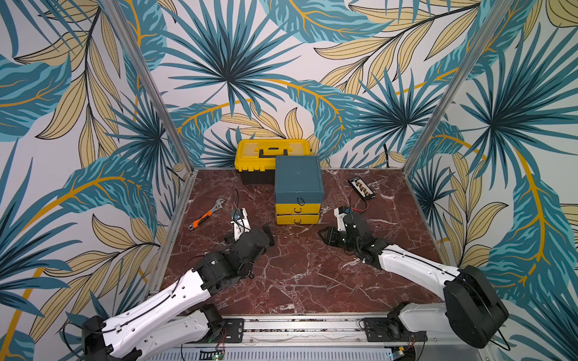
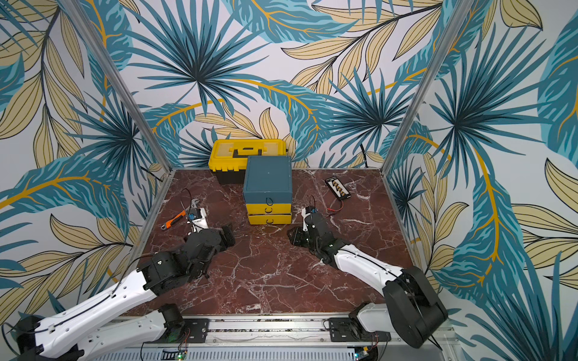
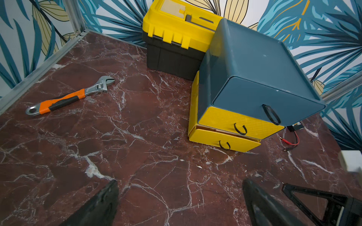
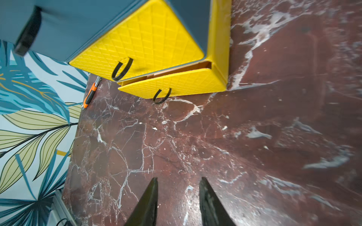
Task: Please put the sticky notes in the drawer by color
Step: Close the drawer in the storage box.
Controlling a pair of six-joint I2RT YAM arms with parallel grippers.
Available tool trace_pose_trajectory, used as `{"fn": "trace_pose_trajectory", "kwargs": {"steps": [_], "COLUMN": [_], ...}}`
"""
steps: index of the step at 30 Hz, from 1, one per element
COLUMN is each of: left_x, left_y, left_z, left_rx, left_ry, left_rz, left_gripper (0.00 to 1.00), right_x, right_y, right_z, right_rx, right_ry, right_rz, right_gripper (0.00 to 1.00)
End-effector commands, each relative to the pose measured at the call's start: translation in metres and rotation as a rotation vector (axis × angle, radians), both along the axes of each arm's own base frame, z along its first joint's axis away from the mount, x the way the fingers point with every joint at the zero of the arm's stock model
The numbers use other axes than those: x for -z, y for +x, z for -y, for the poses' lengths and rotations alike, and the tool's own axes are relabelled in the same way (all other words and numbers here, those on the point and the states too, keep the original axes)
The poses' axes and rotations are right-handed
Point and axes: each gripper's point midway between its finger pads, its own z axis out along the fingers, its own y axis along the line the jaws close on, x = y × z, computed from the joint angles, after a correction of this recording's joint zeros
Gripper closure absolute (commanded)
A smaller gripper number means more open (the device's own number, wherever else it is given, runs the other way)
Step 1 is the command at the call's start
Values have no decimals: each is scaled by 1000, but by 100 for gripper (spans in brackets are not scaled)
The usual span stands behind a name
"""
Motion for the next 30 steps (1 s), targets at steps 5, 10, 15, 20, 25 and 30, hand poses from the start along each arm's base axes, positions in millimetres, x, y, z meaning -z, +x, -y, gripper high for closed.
{"fn": "trace_pose_trajectory", "kwargs": {"steps": [5,10,15,20,25,30], "left_x": [1,4,12,16,21,25], "left_y": [-5,-8,-9,-9,-8,-8], "left_z": [-16,-23,-24,-24,-26,-27], "left_rx": [-40,-59,-60,-63,-69,-73], "left_ry": [6,-4,-10,-12,-7,-8], "left_rz": [-2,5,-11,-15,-21,-25], "left_gripper": [0,0,0,0,0,0], "right_x": [-6,3,10,16,25,37], "right_y": [27,43,57,70,81,89], "right_z": [-37,-47,-53,-49,-43,-43], "right_rx": [-44,-42,-33,28,102,132], "right_ry": [119,136,141,151,162,190], "right_rz": [47,65,100,161,189,197], "right_gripper": [63,63,63,63,63,64]}}
